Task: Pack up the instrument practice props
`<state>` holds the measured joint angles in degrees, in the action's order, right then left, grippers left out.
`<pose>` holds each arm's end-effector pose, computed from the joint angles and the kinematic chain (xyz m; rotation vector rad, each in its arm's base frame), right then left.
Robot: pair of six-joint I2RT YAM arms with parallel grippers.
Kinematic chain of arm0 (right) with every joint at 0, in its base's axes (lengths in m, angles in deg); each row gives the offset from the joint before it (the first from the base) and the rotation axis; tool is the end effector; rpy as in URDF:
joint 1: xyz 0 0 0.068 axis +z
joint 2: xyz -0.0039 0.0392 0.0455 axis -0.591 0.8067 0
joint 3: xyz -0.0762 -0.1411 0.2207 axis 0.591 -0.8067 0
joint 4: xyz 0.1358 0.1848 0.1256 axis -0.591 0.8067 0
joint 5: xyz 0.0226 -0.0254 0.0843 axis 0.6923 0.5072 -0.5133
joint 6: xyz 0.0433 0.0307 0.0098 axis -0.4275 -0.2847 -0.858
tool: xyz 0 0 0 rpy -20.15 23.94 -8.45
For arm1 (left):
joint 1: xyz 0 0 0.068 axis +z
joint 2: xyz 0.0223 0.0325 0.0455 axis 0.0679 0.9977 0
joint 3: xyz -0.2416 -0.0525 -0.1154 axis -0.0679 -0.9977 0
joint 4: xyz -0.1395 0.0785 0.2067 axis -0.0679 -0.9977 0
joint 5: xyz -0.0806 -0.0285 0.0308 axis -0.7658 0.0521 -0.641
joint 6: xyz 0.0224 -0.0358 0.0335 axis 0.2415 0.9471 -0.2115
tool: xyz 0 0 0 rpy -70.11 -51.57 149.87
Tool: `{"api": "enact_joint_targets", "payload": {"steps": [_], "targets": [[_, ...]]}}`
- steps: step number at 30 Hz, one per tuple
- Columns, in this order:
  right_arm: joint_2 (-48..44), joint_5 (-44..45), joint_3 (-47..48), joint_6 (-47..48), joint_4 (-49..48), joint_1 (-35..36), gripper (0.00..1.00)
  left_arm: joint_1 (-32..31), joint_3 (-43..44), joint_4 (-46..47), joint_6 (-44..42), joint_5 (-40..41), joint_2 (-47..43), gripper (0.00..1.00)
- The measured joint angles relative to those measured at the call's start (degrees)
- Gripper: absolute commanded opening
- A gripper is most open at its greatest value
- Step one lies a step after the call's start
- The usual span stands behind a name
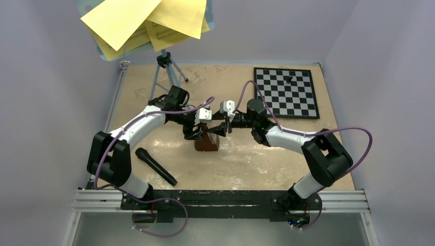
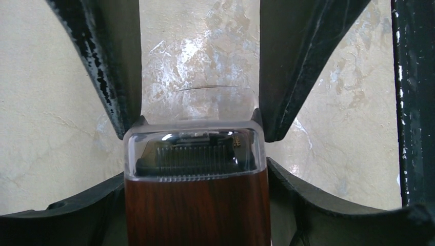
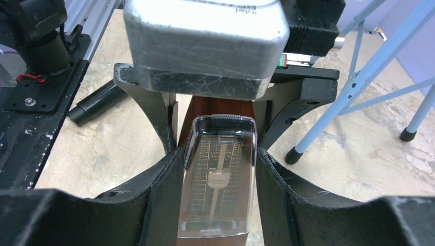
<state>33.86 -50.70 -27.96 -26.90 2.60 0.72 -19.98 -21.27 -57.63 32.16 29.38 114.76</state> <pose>0.2502 0.2222 0.2350 -1.2839 1.1658 1.0209 0.2698 -0.1466 0.2400 1.6767 1.7251 -0.8070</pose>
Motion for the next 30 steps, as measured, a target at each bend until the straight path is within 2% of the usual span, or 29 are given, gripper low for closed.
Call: {"api": "enact_joint_targets", "payload": {"steps": [8,21,25,30], "targets": [[0.7,-1.1,3.1,1.1,5.0,-0.1,0.0,-0.8,0.0,-0.1,0.1,1.9,-0.5,0.0],[1.5,-2.6,4.6,1.3,6.8,-0.4,0.0,-1.3,-0.1,0.0,0.9,3.3,-1.1,0.0],[0.5,-2.8,4.7,1.6,9.7,-1.1,0.11,-1.3,-0.6,0.9,1.0,2.8,-1.2,0.0],[0.1,-3.8,8.0,4.5,17.9,-1.5,0.34,-1.3,-0.9,1.2,1.0,2.3,-1.2,0.0]]}}
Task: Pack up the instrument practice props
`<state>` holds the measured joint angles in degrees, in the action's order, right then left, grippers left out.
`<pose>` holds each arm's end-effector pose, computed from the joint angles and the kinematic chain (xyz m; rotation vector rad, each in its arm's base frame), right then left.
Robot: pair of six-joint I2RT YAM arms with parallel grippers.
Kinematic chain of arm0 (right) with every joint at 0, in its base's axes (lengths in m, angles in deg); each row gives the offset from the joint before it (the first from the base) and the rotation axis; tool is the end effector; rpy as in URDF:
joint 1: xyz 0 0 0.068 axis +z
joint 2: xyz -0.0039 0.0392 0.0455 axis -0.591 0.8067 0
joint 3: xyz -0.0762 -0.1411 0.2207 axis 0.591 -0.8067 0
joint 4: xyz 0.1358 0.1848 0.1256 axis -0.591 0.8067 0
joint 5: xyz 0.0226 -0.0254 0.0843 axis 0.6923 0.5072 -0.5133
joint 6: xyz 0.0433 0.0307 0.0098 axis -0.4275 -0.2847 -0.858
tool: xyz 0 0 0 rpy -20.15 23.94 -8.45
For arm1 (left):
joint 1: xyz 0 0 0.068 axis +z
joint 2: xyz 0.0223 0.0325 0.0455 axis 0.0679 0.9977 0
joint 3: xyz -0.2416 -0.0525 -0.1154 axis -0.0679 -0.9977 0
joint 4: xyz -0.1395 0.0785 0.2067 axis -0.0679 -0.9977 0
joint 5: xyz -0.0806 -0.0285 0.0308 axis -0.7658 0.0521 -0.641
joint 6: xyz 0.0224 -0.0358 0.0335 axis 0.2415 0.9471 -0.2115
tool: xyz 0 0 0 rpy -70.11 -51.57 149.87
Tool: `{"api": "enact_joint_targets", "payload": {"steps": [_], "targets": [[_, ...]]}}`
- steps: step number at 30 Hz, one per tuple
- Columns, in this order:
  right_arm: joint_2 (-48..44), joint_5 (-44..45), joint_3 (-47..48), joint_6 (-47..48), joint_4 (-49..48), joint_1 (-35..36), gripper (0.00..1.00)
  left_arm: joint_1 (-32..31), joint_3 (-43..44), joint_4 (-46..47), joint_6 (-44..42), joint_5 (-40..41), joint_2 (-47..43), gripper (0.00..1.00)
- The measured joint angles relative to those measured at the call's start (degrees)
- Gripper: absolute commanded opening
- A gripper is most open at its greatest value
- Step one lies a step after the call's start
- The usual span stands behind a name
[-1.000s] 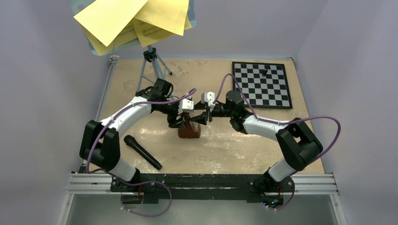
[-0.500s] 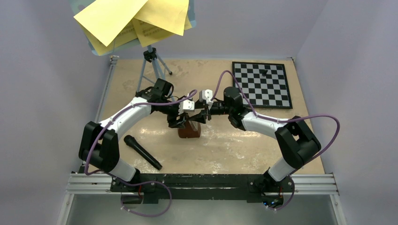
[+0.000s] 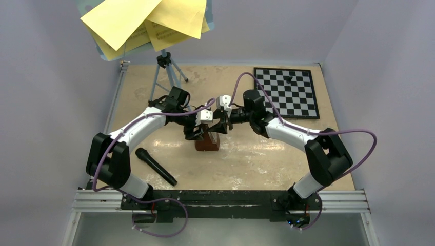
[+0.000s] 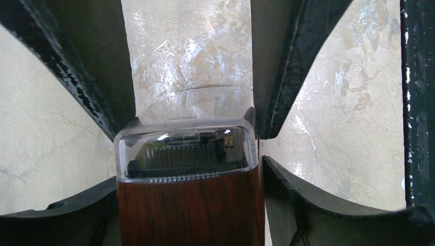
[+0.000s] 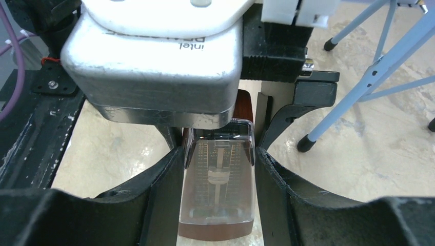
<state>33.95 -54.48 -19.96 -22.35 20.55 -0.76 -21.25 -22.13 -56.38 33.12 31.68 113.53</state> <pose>0.2647 0.2238 0.2494 -1.3674 1.2554 1.0623 0.2648 -0.1506 0.2418 1.6868 1.7248 -0.7618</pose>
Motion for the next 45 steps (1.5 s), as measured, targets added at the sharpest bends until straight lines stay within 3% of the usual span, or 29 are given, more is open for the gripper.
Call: {"api": "enact_joint_targets", "payload": {"steps": [4,6,11,21,26,27,29,31,32,45], "targets": [[0.0,-0.9,2.8,3.1,7.1,-0.5,0.45,0.0,0.0,0.3,0.5,-0.3,0.0,0.0],[0.0,-1.4,3.3,4.1,8.7,-0.7,0.56,0.0,0.0,0.6,0.7,-0.5,0.0,0.0],[-0.3,-1.9,3.3,4.7,13.8,-1.0,0.97,-0.2,-0.9,2.5,0.6,-1.5,0.0,0.0],[-0.3,-1.8,2.6,3.5,18.3,-2.2,0.99,-0.4,-1.1,4.0,0.6,-2.9,0.7,0.0],[-3.3,-1.5,2.7,2.7,26.1,-5.4,0.99,-0.2,-0.8,3.8,0.6,-3.1,1.0,0.0],[-4.5,-1.3,2.8,3.1,28.1,-6.0,0.96,-0.1,-0.7,3.8,0.6,-3.2,1.1,0.0],[-6.5,-1.3,3.6,4.0,31.5,-7.0,0.69,0.0,-0.6,3.7,0.6,-3.3,1.3,0.0],[-7.3,-1.4,5.8,5.4,35.1,-7.6,0.17,0.0,-0.5,3.7,0.6,-3.4,1.5,0.0],[-7.2,-1.6,7.4,6.2,36.7,-7.7,0.0,0.0,-0.3,3.7,0.6,-3.5,1.6,0.0],[2.9,-1.5,16.5,3.2,36.7,-3.4,0.0,0.0,2.0,1.3,0.0,-3.8,3.2,0.0]]}}
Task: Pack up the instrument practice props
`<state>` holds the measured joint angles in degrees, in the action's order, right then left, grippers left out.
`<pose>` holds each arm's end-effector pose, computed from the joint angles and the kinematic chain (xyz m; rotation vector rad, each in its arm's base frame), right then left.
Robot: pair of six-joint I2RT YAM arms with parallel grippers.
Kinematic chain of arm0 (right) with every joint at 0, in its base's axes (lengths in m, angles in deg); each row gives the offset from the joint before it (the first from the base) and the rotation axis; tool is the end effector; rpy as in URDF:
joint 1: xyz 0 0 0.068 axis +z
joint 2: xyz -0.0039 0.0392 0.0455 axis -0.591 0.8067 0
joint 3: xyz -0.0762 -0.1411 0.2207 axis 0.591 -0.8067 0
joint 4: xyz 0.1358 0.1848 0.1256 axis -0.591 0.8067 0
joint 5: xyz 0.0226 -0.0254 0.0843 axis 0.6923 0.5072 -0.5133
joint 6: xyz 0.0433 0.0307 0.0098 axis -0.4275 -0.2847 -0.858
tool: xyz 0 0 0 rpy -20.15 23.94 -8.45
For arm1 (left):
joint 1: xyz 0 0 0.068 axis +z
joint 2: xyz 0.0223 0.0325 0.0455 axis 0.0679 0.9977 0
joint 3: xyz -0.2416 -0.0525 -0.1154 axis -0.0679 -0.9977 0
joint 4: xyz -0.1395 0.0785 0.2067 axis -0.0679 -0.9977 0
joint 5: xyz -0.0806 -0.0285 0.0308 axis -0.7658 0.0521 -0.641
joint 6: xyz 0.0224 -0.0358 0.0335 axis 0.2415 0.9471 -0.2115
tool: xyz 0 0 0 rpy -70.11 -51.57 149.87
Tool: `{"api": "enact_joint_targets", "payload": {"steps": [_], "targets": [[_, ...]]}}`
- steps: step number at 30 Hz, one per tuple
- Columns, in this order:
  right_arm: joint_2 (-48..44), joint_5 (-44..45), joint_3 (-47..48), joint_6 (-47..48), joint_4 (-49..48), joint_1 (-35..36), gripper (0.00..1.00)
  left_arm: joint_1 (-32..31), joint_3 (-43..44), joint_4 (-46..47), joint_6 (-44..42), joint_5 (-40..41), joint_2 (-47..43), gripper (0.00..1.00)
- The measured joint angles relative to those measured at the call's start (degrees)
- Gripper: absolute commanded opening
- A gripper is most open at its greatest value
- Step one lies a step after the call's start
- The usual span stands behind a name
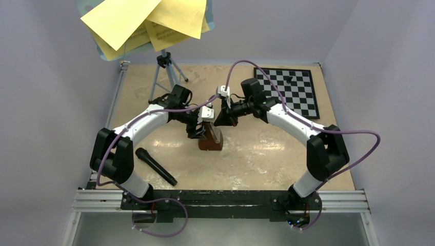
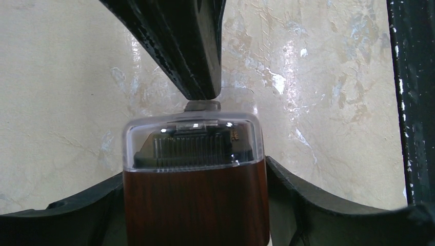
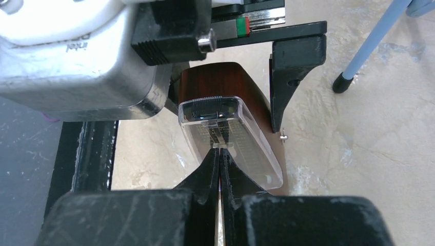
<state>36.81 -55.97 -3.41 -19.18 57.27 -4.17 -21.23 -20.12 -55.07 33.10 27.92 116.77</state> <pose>0.2884 0.2151 0.2729 -1.3895 1.6286 1.1666 0.2761 -0.1576 0.2382 1.6782 1.6831 -0.8368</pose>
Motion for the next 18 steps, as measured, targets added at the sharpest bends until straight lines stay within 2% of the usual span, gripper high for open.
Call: {"api": "enact_joint_targets", "payload": {"steps": [9,14,15,18], "targets": [[-0.2,1.1,0.0,-2.8,-0.2,0.0,0.0,0.0,0.1,-0.2,0.1,0.3,0.0,0.0],[-1.3,1.2,0.0,-2.1,2.8,-2.5,0.0,-0.2,0.1,0.6,0.6,0.5,0.0,0.01],[-2.0,1.2,0.0,-1.6,3.7,-3.1,0.0,-0.1,0.1,0.7,0.7,0.5,0.0,0.05],[-4.3,1.2,0.2,0.3,7.5,-5.4,0.0,-0.1,0.1,0.7,0.7,0.5,0.0,0.43]]}}
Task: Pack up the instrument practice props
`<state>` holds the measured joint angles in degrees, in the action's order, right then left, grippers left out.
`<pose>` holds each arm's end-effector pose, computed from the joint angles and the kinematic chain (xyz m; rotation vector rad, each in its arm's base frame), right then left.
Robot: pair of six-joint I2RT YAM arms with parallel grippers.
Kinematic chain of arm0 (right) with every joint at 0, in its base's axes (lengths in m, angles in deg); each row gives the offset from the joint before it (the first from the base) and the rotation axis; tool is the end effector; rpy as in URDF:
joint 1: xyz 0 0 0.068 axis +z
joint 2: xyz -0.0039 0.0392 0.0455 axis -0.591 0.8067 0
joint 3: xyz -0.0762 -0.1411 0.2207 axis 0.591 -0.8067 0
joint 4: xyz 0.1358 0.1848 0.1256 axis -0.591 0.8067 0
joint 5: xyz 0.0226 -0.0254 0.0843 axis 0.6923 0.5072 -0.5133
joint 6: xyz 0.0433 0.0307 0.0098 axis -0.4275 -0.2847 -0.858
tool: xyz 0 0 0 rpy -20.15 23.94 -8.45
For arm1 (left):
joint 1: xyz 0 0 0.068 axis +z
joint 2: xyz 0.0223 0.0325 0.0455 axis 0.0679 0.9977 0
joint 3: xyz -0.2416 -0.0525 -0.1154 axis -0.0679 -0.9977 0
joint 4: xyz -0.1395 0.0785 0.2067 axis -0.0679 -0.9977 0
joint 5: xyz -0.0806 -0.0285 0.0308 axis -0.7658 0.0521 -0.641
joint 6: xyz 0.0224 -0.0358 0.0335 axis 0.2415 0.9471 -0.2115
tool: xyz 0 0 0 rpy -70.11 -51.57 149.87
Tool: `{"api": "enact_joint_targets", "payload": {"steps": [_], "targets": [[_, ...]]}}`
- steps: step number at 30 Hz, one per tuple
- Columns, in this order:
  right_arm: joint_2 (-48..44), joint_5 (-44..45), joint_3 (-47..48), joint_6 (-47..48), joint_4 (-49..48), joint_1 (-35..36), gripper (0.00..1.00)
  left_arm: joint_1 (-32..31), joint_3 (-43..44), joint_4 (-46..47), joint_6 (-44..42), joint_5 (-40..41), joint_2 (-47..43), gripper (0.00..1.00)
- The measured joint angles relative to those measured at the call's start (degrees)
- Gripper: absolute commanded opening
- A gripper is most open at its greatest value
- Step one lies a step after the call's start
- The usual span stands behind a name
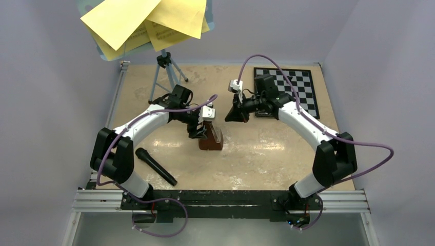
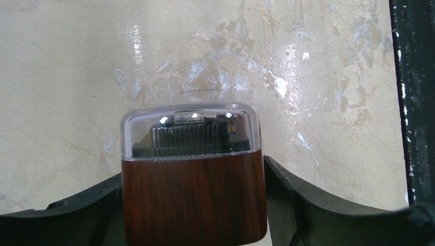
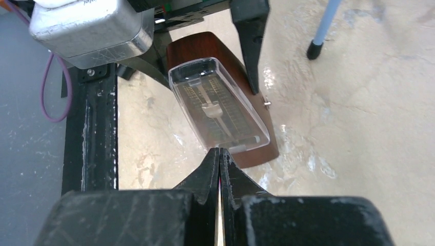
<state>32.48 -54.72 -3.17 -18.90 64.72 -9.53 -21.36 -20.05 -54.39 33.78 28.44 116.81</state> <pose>0.2899 0.1779 0.2892 -1.2941 1.7339 1.1066 0.2771 -0.1587 0.2387 1.6713 1.6876 -0.8259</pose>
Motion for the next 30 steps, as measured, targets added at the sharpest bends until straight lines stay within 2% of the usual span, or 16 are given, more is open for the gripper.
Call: {"api": "enact_joint_targets", "payload": {"steps": [1,2,3,11,15,20,23,25,26,28,29,30], "targets": [[-0.4,0.0,0.4,0.4,1.3,-0.7,0.0,0.0,0.0,0.1,0.2,0.0,0.0,0.53],[-0.5,0.0,1.0,0.4,2.4,-1.4,0.0,0.0,0.0,0.2,0.5,0.1,0.0,0.84],[-0.5,0.1,1.5,0.5,3.1,-1.7,0.0,0.0,-0.1,0.6,1.0,0.2,0.0,0.97],[-0.5,3.5,2.7,-1.2,4.8,-2.7,0.0,-0.1,-3.7,5.5,5.0,5.8,-2.0,0.99],[0.6,6.0,4.1,-3.1,4.7,-2.7,0.0,0.9,-5.2,5.4,5.5,8.4,-6.1,0.99],[6.7,11.0,7.4,-6.4,0.5,-2.7,0.0,5.1,-8.0,4.8,7.6,11.4,-14.0,0.99],[12.4,14.3,10.0,-9.9,-2.4,-2.7,0.0,6.0,-8.8,4.0,10.8,11.7,-16.8,0.92],[17.8,16.4,14.0,-13.0,-3.3,-2.6,0.0,5.9,-9.9,3.7,12.6,10.9,-18.8,0.79],[19.8,17.0,15.6,-13.9,-3.3,-2.6,0.0,5.7,-11.2,4.1,13.5,10.8,-20.2,0.68],[23.1,18.4,18.4,-15.9,-4.0,-2.3,0.0,4.5,-14.3,5.2,14.4,11.5,-23.4,0.29],[23.5,18.8,18.4,-16.3,-4.1,-2.1,0.0,3.7,-15.5,5.2,15.0,11.5,-24.6,0.17],[23.6,19.2,18.4,-16.7,-3.8,-1.8,0.0,3.0,-16.0,5.0,15.2,11.5,-25.1,0.11]]}}
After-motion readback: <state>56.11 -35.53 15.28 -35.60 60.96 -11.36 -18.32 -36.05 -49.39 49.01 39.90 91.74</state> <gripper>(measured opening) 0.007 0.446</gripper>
